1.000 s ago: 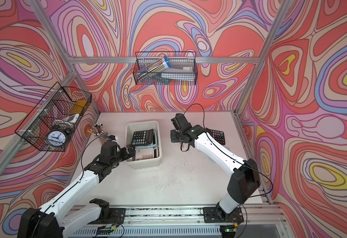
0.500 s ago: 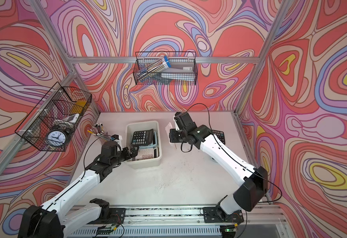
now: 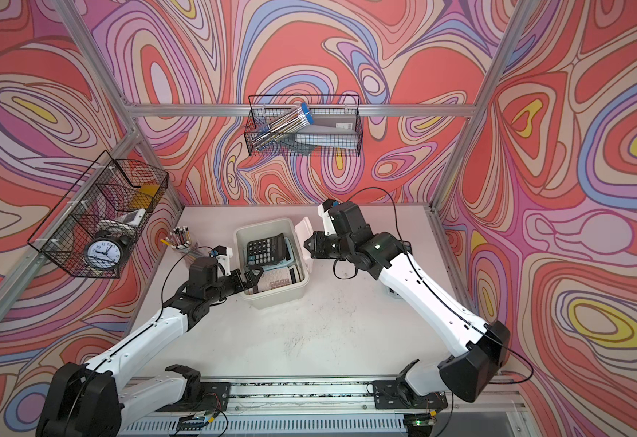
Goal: Put the calculator in the storage box
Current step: Adjust the storage box at the center of the board, then place the calculator in the storage box.
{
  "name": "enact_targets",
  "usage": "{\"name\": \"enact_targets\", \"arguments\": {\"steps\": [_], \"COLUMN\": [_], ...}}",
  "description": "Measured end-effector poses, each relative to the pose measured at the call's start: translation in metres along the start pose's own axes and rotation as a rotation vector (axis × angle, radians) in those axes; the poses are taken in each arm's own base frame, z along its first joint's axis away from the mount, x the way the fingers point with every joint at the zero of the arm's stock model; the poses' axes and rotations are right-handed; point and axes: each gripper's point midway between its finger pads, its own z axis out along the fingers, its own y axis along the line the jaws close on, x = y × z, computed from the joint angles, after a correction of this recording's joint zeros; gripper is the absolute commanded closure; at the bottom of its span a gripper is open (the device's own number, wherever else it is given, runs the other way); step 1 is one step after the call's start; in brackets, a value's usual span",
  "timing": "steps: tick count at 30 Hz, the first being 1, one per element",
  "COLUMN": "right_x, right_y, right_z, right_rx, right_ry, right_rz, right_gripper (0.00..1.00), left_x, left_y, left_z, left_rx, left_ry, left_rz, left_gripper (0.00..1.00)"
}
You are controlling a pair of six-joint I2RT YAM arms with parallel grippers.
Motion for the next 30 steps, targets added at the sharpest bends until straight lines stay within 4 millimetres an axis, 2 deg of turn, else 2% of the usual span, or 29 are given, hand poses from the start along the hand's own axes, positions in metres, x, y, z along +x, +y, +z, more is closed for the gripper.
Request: {"name": "enact_targets", "arguments": {"steps": [5,14,20,30], "right_x": [0.006,0.036,0.047,0.071], "right_y": [0.015,0.033,0.037,0.027], "right_z": [0.011,0.051,0.075,0.113], "right_rx": [-0.056,-0.051,0.024,0.209], "right_ry": [0.024,0.101,0.116,0.157], "right_rz": [0.01,0.012,0.002,-0.022], "right_gripper": [1.0,1.0,1.0,1.0], "left_x": [-0.003,-0.029,-0.027,-0.026], "left_y": [0.002,0.014,0.026,0.03], "left_z": [-0.004,-0.043,-0.046,-0.045], "left_rx": [-0.016,-0.141,-0.203,-0.219], "left_ry": [-0.022,-0.21,-0.213,-0.21], "left_rz": [0.002,0.016,0.009,0.007], "left_gripper": [0.01,0.01,0.01,0.01]}}
